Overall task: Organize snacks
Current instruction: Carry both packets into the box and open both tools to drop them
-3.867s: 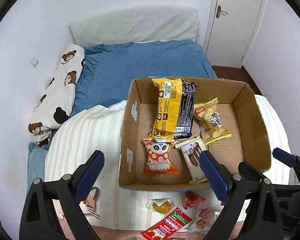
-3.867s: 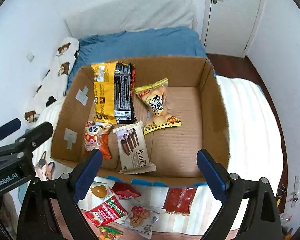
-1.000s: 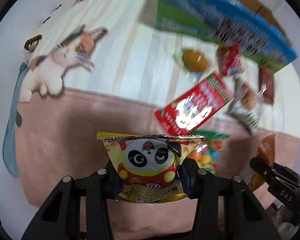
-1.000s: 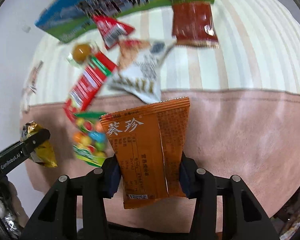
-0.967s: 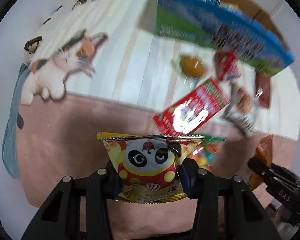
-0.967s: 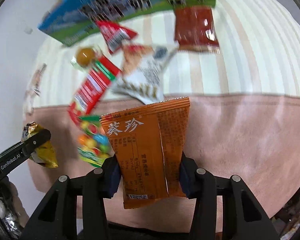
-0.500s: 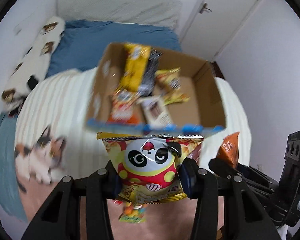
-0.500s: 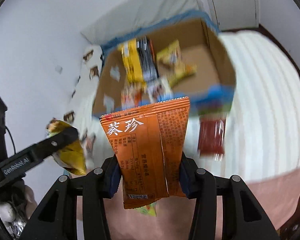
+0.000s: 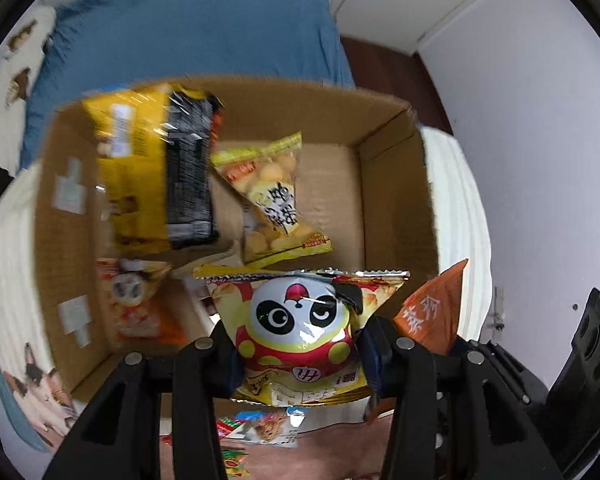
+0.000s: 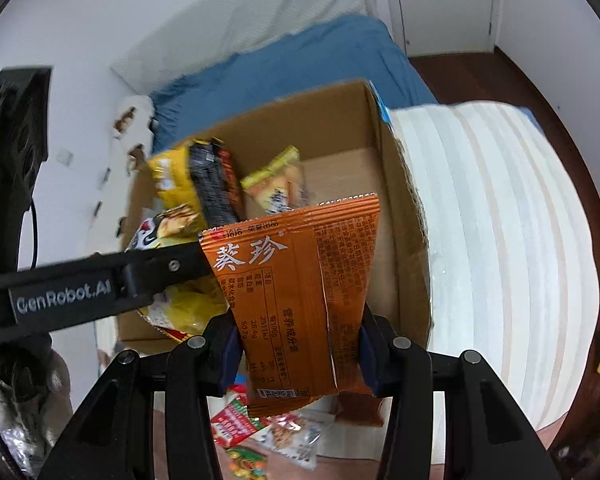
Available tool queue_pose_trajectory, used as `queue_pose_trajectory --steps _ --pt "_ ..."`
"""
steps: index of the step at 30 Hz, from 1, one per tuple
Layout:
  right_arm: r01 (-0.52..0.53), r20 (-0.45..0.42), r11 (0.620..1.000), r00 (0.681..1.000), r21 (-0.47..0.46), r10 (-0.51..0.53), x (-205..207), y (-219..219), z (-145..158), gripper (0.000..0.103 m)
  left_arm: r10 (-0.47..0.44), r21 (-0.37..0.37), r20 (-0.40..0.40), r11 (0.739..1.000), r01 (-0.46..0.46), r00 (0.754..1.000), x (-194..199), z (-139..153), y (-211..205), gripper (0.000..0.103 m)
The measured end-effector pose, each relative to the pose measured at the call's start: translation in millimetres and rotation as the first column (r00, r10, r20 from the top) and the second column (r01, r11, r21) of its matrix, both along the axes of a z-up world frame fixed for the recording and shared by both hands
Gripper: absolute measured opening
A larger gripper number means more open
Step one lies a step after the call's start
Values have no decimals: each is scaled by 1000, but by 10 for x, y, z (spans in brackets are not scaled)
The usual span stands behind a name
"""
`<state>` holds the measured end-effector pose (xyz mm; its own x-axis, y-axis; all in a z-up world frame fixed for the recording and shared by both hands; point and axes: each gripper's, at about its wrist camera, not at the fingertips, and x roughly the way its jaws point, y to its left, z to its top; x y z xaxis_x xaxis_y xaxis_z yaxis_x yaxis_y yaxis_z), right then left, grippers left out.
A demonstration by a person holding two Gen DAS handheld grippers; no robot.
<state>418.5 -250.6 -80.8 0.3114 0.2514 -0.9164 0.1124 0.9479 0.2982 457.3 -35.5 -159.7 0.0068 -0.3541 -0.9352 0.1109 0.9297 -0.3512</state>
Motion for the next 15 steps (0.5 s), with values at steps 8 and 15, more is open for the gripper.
queue_pose_trajectory --steps 8,15 --pt "-9 -128 1000 992 -8 8 150 -39 -422 54 -28 55 -84 998 33 996 126 -431 -137 45" --pt "-33 -167 998 986 -49 25 162 31 -461 91 -22 73 -87 997 28 996 142 -524 -36 90"
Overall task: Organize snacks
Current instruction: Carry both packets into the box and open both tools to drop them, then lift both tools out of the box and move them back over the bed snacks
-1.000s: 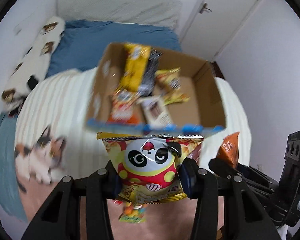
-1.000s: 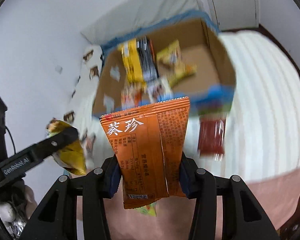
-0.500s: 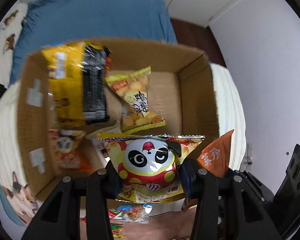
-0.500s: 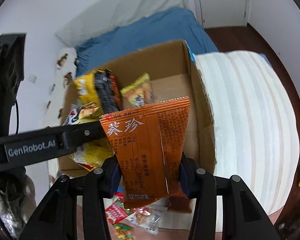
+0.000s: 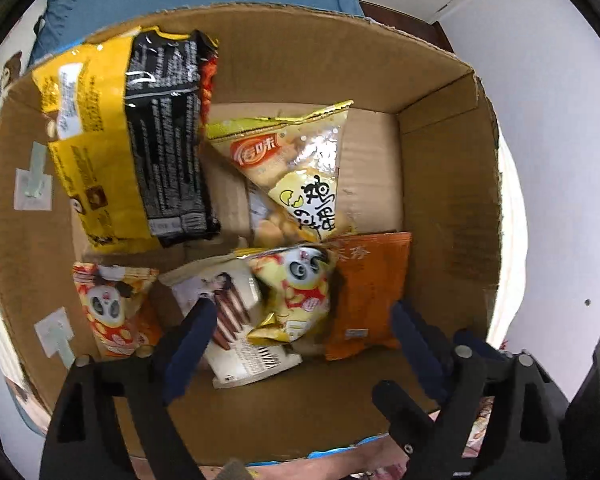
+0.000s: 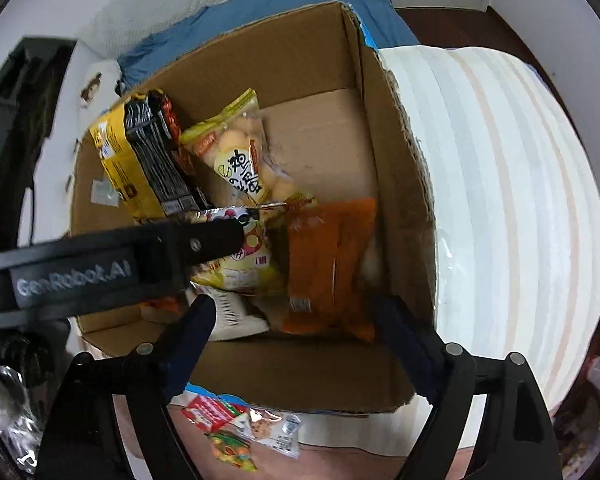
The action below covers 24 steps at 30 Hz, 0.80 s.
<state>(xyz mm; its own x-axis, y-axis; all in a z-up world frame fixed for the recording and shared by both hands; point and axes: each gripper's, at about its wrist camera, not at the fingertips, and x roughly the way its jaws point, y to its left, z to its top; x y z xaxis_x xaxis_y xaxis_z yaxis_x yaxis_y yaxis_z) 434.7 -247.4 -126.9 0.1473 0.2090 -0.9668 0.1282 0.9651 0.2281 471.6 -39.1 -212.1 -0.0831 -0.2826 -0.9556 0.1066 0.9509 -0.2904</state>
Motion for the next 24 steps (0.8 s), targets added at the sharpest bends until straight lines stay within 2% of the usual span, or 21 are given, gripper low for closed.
queue_pose_trajectory --steps 5,10,18,24 --pt "-2 -6 1000 1000 -20 2 -21 23 11 93 14 -9 17 1000 -14 1000 -34 64 119 93" --pt "1 4 999 1000 -45 -1 -66 36 48 95 8 20 50 1000 -9 999 -138 151 263 94" --pt "3 50 997 999 -78 1 -188 74 181 95 51 112 200 991 -75 978 -316 365 502 94" --pt "-13 113 994 993 -106 25 -348 170 373 95 83 138 317 981 -133 945 -595 603 733 95"
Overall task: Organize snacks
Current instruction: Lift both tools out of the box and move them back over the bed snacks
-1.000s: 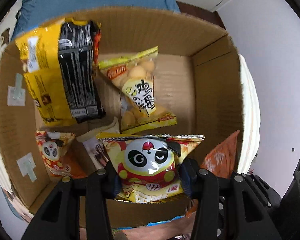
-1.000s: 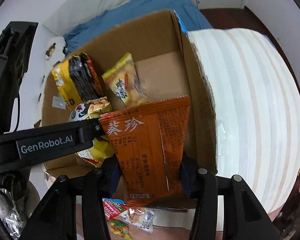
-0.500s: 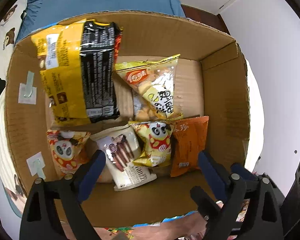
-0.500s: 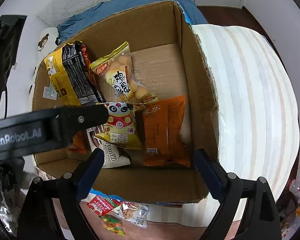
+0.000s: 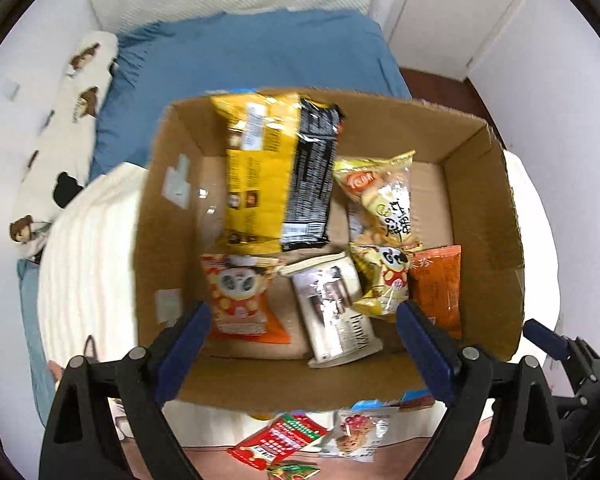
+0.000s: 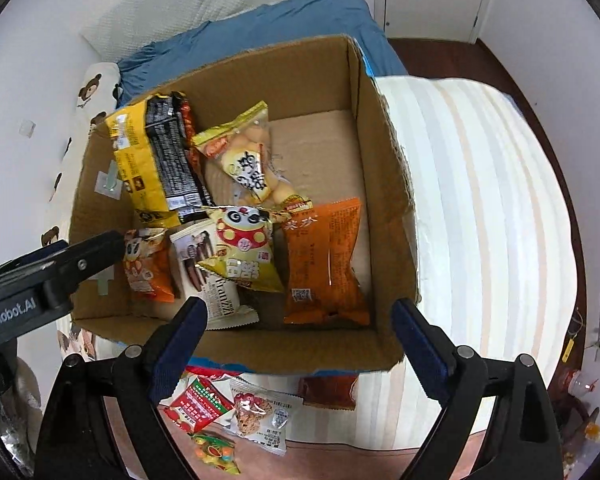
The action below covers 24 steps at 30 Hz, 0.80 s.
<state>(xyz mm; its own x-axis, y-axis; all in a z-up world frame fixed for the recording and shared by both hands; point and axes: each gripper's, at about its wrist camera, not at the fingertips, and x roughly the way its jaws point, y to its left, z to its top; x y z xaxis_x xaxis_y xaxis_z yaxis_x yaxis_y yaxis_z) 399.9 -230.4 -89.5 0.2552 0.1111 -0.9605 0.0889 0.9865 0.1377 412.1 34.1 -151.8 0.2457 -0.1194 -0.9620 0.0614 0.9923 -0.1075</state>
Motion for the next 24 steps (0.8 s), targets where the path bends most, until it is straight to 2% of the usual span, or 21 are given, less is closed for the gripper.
queue_pose_trajectory --steps 8,18,24 --pt "-31 132 999 991 -35 36 -373 173 355 95 37 31 180 999 -43 983 -535 358 182 95" --pt "-62 299 995 951 -72 81 -998 332 847 95 44 67 374 995 -74 927 -1226 820 294 95" --pt "-64 363 996 928 -64 83 -1332 359 1078 95 50 60 435 995 -84 899 -1535 1012 331 95"
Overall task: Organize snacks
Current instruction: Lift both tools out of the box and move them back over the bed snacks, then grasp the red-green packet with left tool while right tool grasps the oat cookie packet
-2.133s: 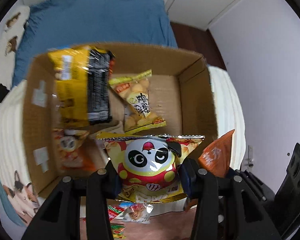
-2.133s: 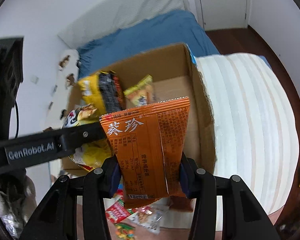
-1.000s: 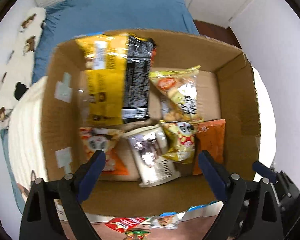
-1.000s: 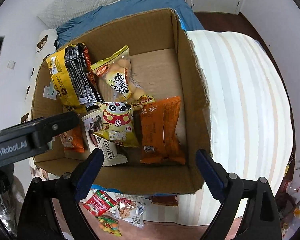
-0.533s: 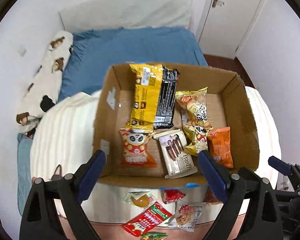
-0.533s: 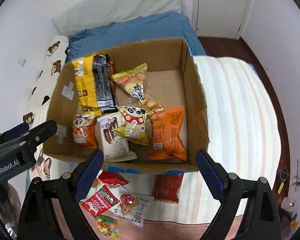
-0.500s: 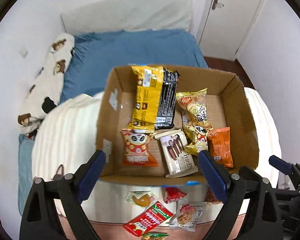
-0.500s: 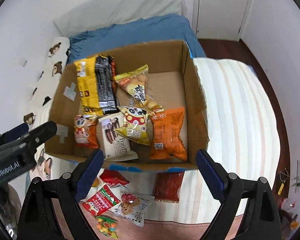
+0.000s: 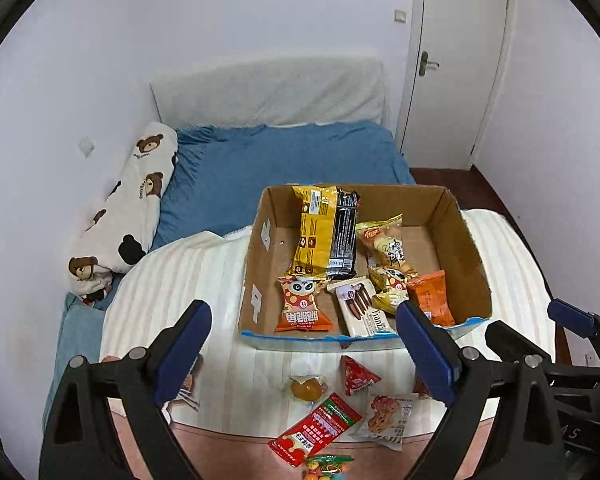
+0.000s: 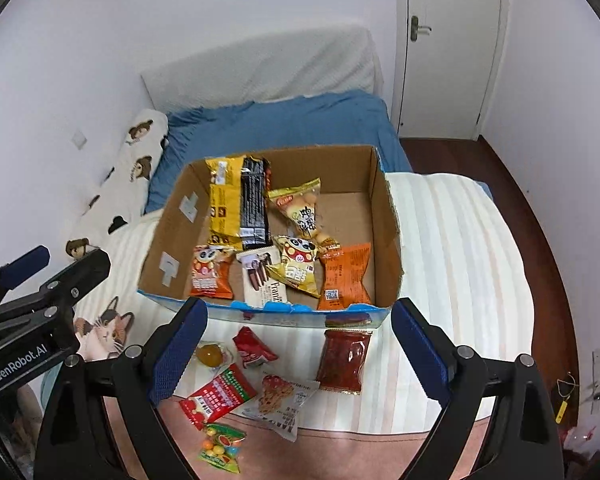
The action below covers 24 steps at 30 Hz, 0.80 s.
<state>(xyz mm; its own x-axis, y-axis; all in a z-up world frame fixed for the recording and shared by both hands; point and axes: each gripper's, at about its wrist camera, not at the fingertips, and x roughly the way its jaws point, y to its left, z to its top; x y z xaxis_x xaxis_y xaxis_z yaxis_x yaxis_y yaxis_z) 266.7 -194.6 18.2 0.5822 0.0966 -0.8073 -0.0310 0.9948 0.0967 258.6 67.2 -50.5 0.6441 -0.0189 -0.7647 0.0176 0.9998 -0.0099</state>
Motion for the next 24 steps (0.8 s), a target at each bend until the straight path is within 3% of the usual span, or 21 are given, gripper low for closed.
queue_pose_trajectory --steps 4,7,12,13,14,18,20,24 --pt "3 -10 1000 1000 25 -3 -160 -24 -23 95 5 -5 8 1000 -5 1000 -156 16 38 95" --pt "13 -62 998 998 60 -9 -277 -88 -211 95 11 -4 -18 1000 -11 1000 -275 -94 85 95" --pt "52 -219 988 976 145 -20 -393 -203 -818 95 13 92 -129 996 -1 992 -438 -660 139 95" --pt "52 -219 988 976 145 -20 -393 -203 -818 95 10 110 -159 994 7 987 -455 -775 129 95" --pt "71 -286 983 958 170 -20 -440 -225 -1100 95 5 129 -202 991 22 979 -461 -933 123 95" --pt "118 -400 966 916 232 -16 -508 -247 -1617 95 -50 193 -359 973 126 932 -450 -1587 1 95" --pt "129 -425 962 905 241 -15 -514 -240 -1773 95 -94 208 -414 959 195 905 -407 -1867 -116 95" --pt "154 -461 956 887 252 -22 -504 -258 -2015 95 -176 203 -531 923 327 829 -246 -2393 -367 94"
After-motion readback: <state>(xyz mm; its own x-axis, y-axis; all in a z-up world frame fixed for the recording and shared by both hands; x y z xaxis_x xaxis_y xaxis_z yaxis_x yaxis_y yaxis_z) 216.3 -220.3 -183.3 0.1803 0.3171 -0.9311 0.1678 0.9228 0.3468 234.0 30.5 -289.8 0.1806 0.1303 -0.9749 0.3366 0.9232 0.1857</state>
